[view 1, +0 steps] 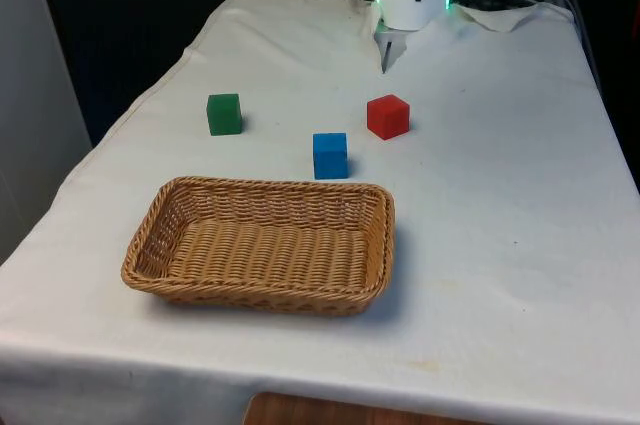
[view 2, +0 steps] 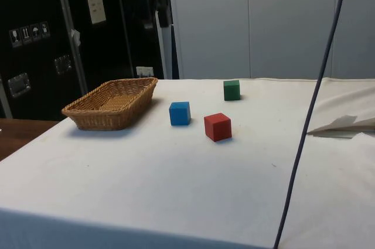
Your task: Pick up the blue cube and place it into the basket.
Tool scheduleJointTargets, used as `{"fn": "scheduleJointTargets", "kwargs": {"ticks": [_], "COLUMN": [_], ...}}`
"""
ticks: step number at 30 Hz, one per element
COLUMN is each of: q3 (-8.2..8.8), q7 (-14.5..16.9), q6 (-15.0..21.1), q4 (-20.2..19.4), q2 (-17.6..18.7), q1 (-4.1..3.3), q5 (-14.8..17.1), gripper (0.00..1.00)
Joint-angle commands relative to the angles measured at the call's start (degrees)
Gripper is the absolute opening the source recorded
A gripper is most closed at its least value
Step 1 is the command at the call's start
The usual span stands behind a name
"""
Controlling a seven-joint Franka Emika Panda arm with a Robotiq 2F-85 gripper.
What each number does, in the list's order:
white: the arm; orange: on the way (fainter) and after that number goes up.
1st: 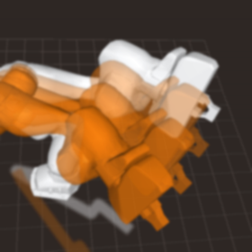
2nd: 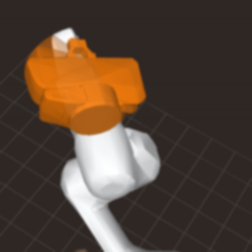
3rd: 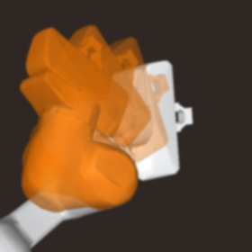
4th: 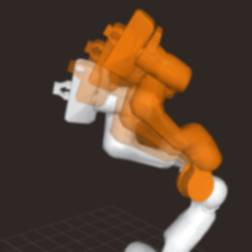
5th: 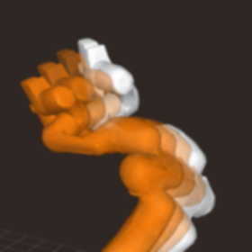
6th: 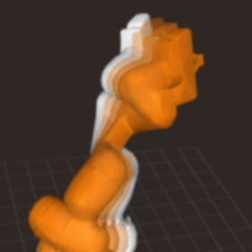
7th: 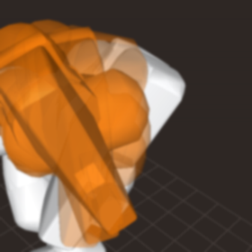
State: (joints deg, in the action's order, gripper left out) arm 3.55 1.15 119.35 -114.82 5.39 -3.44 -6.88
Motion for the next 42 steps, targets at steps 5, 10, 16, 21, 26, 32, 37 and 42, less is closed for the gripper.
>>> {"fn": "scheduleJointTargets", "kwargs": {"ticks": [5,10,16,21,26,32,37,42], "q3": [-0.52,0.06,1.78,3.04,3.78,3.21,2.46,2.41], "q7": [0.29,2.18,5.21,7.85,10.31,10.43,11.75,13.41], "q6": [3.9,5.9,8.31,9.97,11.69,13.81,16.9,18.39], "q4": [-1.66,-2.29,-2.81,-3.15,-4.07,-5.56,-6.93,-7.22], "q2": [1.09,1.95,3.32,4.41,4.98,4.98,6.65,7.96], "q1": [0.06,0.69,1.09,1.38,1.43,1.2,1.26,1.26], "q5": [0.17,1.2,3.21,5.1,6.76,6.76,6.59,6.53], "gripper": [1.0,1.0,1.0,1.0,1.0,1.0,1.0,1.0]}}
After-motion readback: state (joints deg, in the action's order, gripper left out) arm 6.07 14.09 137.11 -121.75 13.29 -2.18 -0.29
